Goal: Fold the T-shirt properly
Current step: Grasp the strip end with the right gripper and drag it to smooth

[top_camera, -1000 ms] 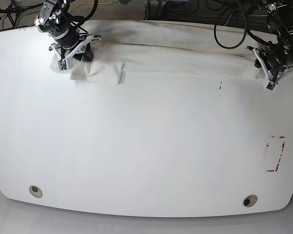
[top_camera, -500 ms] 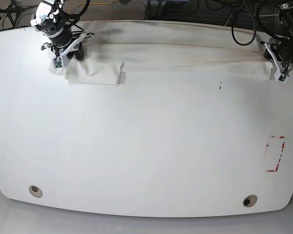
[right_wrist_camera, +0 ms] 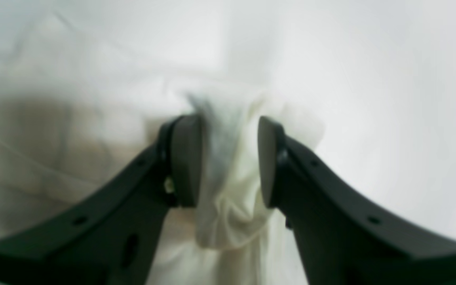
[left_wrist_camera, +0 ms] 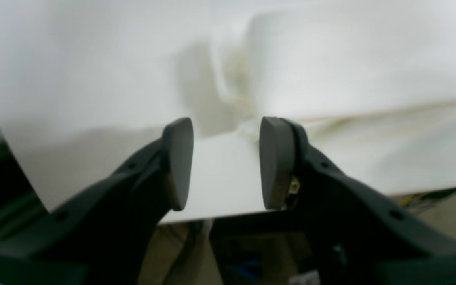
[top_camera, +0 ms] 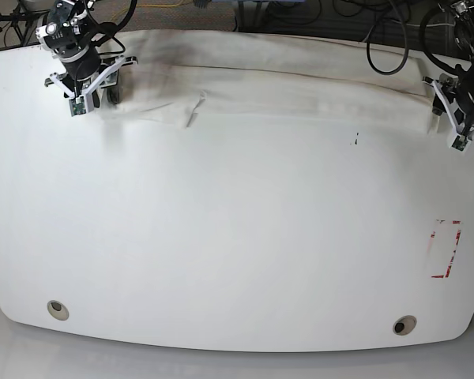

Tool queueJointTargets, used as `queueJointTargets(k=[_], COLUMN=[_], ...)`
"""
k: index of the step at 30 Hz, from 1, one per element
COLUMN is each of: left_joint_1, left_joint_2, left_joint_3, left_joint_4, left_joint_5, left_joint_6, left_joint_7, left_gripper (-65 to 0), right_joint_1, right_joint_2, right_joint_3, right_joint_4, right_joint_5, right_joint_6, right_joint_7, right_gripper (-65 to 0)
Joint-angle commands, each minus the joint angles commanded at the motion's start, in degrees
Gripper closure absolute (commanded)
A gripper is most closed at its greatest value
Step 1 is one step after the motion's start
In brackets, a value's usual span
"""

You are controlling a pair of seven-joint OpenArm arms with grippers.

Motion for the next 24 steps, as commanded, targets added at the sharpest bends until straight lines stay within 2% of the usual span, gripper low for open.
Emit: queueJointTargets(k=[7,11,15,19,24], left_joint_1=[-0.35,-0.35,-0.35,-0.26,-0.26], left_joint_2=[2.99,4.92,5.27,5.71,5.63], left_joint_3=[-1.93,-1.85,-1.85,-1.85,-1.93], left_joint_4=[0.00,-1.67,-2.90,-5.10,-10.64], left_joint_5=[-1.14,1.58,5.80,9.85,15.21], left_joint_6=[0.00,0.00,0.00,0.00,0.00], left_joint_7=[0.18,0.00,-0.44,-3.60,-6.68], left_gripper=[-25.8,-25.8,-25.8,-25.8,-25.8], right_joint_1=[-0.79,-1.41,-1.41,-1.32,-0.18], right_joint_2=[-0.18,-0.09,-0.09,-0.09,0.09], right_joint_3=[-1.58,-5.36,-7.30,-7.74,-7.65], right_joint_4=[-0.53,-2.20,-4.66,-8.97,-12.75], right_joint_5=[8.79,8.62,8.09,5.54,1.23], right_joint_6=[2.33,2.29,2.20,2.20,2.33], right_joint_7=[-0.09,-0.09,-0.09,0.26,1.93], right_gripper=[-21.1,-17.6,-12.7,-9.7,-9.5])
